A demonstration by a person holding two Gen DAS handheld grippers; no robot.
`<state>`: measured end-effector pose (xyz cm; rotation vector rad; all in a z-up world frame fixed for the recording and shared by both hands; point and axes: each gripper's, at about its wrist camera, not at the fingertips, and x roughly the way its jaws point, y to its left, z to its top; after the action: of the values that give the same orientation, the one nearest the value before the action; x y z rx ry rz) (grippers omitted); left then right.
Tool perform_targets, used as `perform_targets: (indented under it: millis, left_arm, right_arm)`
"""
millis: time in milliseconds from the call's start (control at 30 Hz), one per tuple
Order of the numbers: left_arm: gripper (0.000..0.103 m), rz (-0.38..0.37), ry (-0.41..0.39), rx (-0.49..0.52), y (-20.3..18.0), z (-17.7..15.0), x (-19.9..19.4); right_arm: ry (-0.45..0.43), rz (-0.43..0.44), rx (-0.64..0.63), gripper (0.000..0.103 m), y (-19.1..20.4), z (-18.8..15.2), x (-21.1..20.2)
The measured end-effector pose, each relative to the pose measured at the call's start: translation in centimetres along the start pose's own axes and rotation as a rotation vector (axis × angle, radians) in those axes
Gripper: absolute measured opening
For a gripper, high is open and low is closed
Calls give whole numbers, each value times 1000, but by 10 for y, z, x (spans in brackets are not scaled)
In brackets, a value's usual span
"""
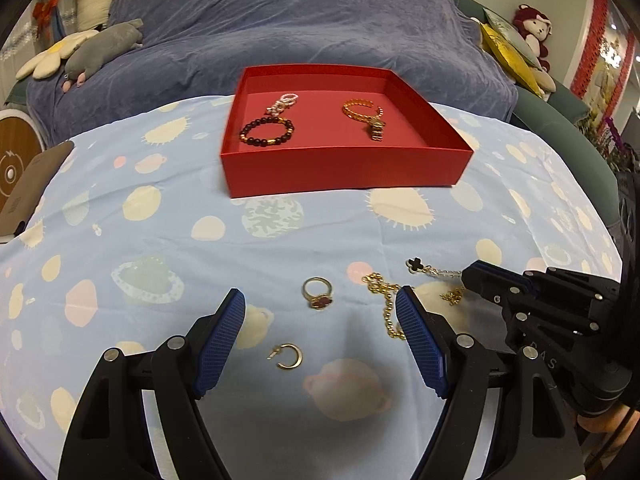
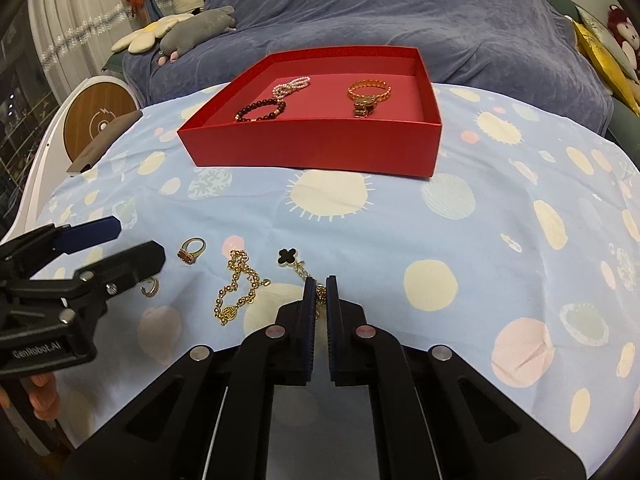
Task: Organize jewelry
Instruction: 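Grasp the gold chain bracelet with the left tool while the right tool holds the clover chain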
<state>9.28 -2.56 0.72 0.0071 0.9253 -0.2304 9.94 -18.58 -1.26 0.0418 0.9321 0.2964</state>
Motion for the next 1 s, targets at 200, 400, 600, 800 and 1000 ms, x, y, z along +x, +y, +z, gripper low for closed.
perform_targets:
  millis: [200, 400, 600, 800, 1000]
  left_arm:
    - [75, -36, 23, 50, -31, -4, 13]
    - [68, -29, 37, 93, -51, -7, 30]
    - [57, 12, 46, 104, -57, -9, 46]
    - [47, 24, 31, 114, -58, -10, 46]
    - [26, 17, 20, 121, -56, -10, 45]
  right_arm:
    - [-18, -2, 30, 4, -14, 0, -17]
    - [-16, -12, 58, 4, -29, -3, -23]
    - [-21, -10, 73, 4, -36, -5, -27]
    - [-14, -9, 73, 4, -37, -7, -27]
    - [-14, -9, 75, 4, -37, -7, -26]
